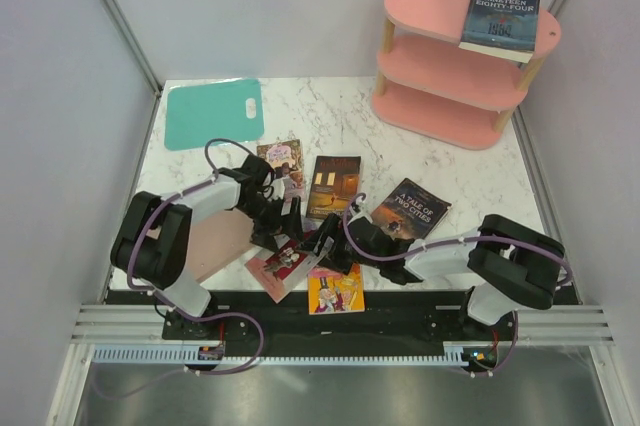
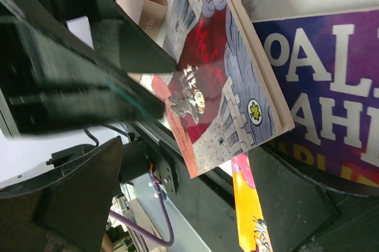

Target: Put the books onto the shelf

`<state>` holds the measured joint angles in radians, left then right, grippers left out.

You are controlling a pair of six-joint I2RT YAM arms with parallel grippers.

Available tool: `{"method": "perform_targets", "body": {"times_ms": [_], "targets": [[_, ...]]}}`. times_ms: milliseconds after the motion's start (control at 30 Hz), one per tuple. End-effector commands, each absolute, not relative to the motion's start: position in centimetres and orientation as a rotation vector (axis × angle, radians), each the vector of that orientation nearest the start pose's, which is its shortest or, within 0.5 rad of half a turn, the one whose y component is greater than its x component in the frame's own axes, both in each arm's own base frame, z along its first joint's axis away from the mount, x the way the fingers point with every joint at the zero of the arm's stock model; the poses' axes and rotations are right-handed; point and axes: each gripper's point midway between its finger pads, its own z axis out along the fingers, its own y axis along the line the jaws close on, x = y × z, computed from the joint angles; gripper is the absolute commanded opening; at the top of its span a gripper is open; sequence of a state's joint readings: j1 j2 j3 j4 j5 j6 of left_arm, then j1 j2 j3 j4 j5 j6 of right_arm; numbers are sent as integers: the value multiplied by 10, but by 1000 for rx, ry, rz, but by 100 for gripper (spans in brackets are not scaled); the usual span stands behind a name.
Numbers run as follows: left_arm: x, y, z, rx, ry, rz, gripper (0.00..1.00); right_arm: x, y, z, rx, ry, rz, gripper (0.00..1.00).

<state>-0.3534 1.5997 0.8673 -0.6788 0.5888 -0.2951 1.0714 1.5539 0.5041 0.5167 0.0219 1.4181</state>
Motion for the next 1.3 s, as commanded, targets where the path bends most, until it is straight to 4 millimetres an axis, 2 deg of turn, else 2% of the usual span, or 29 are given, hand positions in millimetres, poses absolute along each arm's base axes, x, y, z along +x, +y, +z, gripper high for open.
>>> {"method": "perform_targets", "body": {"times_ms": [0, 200, 300, 333, 400, 500, 567, 600, 633, 767, 833, 867, 967, 1067, 1167, 1267], "targets": [[171, -202, 44, 286, 3071, -1046, 100, 173, 364, 45, 443, 2435, 1211, 95], [169, -209, 52, 290, 3025, -1115, 100, 199, 339, 56, 464, 2355, 1136, 93], [178, -203, 52, 247, 3013, -1009, 100, 209, 332, 60, 459, 2316, 1133, 82], [186, -197, 56, 238, 2977, -930, 100, 211, 331, 60, 460, 2310, 1131, 75], [199, -194, 68, 183, 2920, -871, 100, 215, 336, 59, 442, 2312, 1123, 68], [217, -184, 91, 108, 2820, -808, 100, 218, 347, 54, 411, 2333, 1128, 64], [226, -175, 104, 66, 2764, -761, 100, 219, 358, 52, 397, 2331, 1174, 56], [230, -172, 108, 59, 2745, -744, 100, 219, 362, 51, 392, 2334, 1189, 47], [232, -169, 111, 52, 2727, -736, 100, 219, 368, 50, 378, 2337, 1213, 44], [233, -163, 126, 58, 2661, -728, 100, 220, 375, 47, 365, 2331, 1245, 45], [233, -160, 126, 47, 2653, -724, 100, 219, 377, 47, 363, 2316, 1273, 44], [232, -159, 127, 47, 2649, -727, 100, 219, 377, 49, 361, 2305, 1286, 30], [230, -157, 126, 44, 2647, -728, 100, 220, 380, 50, 356, 2286, 1312, 0], [229, -156, 125, 43, 2648, -732, 100, 217, 382, 56, 331, 2283, 1343, 0], [227, -153, 126, 51, 2637, -728, 100, 219, 381, 71, 275, 2260, 1326, 0], [227, -152, 127, 72, 2621, -723, 100, 223, 382, 98, 166, 2250, 1297, 0]]}}
